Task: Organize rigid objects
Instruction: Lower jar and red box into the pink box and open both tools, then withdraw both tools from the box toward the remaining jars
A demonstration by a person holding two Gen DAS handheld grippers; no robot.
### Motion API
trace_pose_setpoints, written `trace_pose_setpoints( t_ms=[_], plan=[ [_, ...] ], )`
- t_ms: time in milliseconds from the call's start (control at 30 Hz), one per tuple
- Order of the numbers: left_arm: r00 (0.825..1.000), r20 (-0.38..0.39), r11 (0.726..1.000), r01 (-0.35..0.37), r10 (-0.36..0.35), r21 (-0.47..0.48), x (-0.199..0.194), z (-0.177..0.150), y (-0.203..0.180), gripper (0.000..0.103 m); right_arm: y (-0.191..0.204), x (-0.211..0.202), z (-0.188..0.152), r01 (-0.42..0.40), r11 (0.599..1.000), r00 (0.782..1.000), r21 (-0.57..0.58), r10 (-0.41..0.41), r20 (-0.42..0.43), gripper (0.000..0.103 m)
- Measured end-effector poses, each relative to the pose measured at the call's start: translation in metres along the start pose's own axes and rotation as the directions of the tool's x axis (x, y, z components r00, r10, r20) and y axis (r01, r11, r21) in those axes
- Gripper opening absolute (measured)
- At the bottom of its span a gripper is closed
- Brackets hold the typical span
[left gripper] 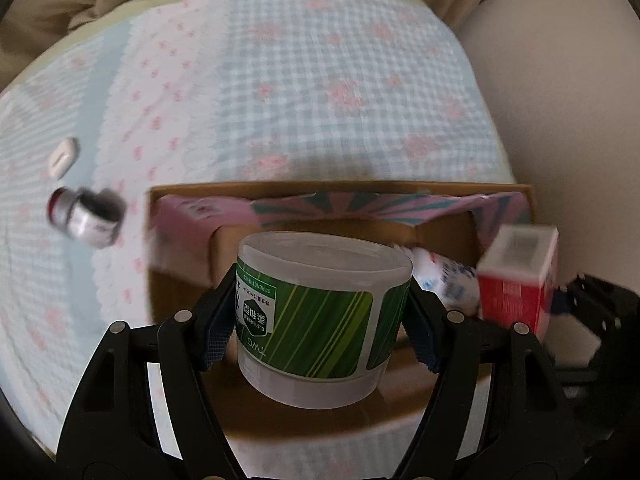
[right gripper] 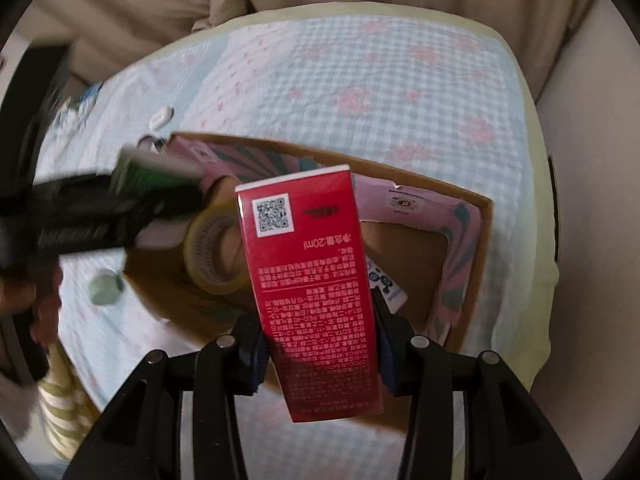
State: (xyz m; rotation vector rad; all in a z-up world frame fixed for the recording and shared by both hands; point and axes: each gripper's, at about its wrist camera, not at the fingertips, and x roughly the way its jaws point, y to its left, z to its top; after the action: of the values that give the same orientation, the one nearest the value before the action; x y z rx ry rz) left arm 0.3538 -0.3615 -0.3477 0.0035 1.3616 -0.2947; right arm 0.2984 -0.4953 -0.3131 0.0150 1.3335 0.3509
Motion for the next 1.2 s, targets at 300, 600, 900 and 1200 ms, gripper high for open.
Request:
trace_pose_setpoints(
  t_ms=[300, 600, 900, 1200],
  plan=[
    [0.999, -0.029, 0.995, -0.024, 0.027, 0.094, 0.032, 0.009, -0.012, 0.070, 0.019, 0.038, -0.029, 0.043, 0.969, 0.999, -0.242, -0.034, 0.042, 0.041],
    [0.997, 0.045, 0.992, -0.060, 0.056, 0.110, -0.002, 0.008, -0.001, 0.103, 0.027, 0.040, -0.033, 0.059, 0.943, 0.998, -0.326, -0.043, 0.054, 0.103],
    [0.998, 0.016, 0.995, -0.070, 0.069, 0.076, -0.006, -0.007, 0.017, 0.103, 0.011, 0.055, -0.049, 0.049, 0.968, 0.995, -0.247, -0.026, 0.097, 0.103],
    [0.997, 0.032, 0.995, -0.068, 0.065, 0.075, -0.028, -0.022, 0.018, 0.103, 0.012, 0.054, -0.062, 0.058, 0.973, 0.991, -0.222, -0.030, 0.127, 0.103]
  ],
)
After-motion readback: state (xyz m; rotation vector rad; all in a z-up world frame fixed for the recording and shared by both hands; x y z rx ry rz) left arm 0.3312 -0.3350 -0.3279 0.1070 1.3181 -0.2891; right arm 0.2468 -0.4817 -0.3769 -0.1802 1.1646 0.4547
